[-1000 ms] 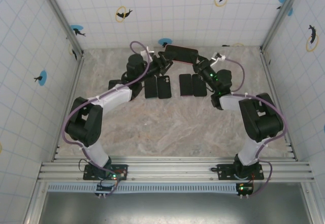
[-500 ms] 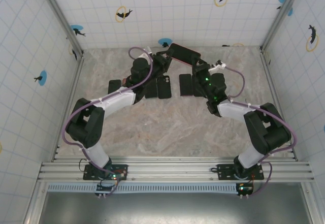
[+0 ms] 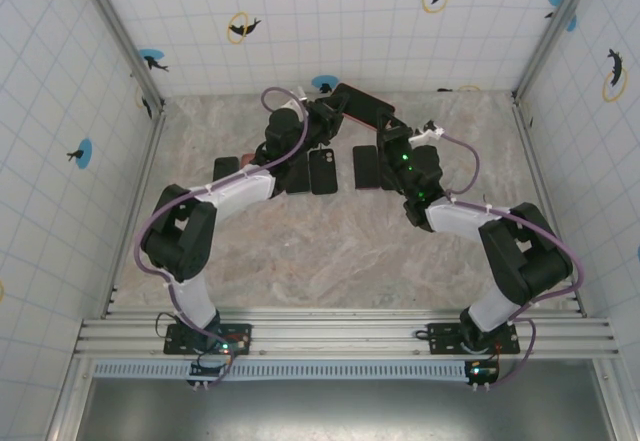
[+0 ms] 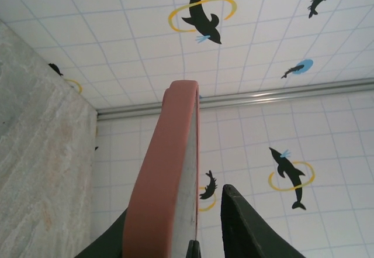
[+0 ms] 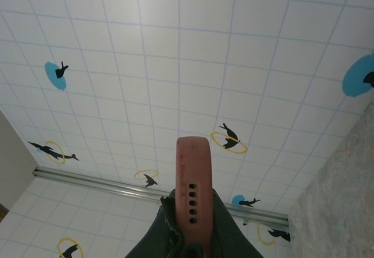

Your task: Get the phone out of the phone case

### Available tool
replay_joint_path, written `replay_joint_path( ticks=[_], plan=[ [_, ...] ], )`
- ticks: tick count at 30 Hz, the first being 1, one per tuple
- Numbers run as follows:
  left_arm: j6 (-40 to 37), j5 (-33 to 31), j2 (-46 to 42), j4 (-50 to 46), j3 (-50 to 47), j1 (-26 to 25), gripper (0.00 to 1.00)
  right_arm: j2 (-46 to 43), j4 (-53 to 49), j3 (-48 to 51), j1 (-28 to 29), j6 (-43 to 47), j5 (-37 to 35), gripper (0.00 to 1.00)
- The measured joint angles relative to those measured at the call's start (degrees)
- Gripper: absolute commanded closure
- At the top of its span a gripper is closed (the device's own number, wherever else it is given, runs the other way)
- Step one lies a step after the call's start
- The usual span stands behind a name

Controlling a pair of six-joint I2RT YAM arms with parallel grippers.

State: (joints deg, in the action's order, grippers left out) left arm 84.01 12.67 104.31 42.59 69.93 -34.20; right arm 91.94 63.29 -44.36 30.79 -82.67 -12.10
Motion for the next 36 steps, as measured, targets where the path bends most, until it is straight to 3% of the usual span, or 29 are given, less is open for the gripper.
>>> replay_joint_path(
  ticks=[2,6,11,15,21,24,27,36],
  plan=[
    [0.09,0.24,0.13,0.04,0.02,0.00,0.74,0.02,0.00,0.00,0.07,-0.28,0.20,0.98],
    [0.24,0.94,0.92,1.03,0.66,0.00,0.94,0.02,0.46,-0.15,0.17,-1.22,0.33,0.94],
    [0.07,1.77,1.16,2.36,0.72,0.04,1.00,0.04,1.16,-0.17,-0.07,-0.92,2.62,0.58],
    [0.39,3.26,1.16,2.12,0.72,0.13,1.00,0.04,1.18,-0.17,-0.22,1.57,6.49,0.45],
    [0.92,9.03,1.16,1.40,1.66,3.43,1.00,-0.17,1.22,0.20,-2.36,6.45,12.04,0.47],
    [0.00,11.89,1.16,0.46,3.34,6.01,1.00,-1.53,1.73,2.64,-3.63,8.72,15.39,0.57],
    [-0.17,14.10,1.16,-0.20,4.31,8.00,1.00,-2.03,4.44,4.20,-4.37,9.92,18.12,0.59],
    [-1.55,17.18,0.98,-2.23,5.18,8.26,1.00,0.07,13.03,4.31,-4.52,8.28,25.09,0.62]
  ],
)
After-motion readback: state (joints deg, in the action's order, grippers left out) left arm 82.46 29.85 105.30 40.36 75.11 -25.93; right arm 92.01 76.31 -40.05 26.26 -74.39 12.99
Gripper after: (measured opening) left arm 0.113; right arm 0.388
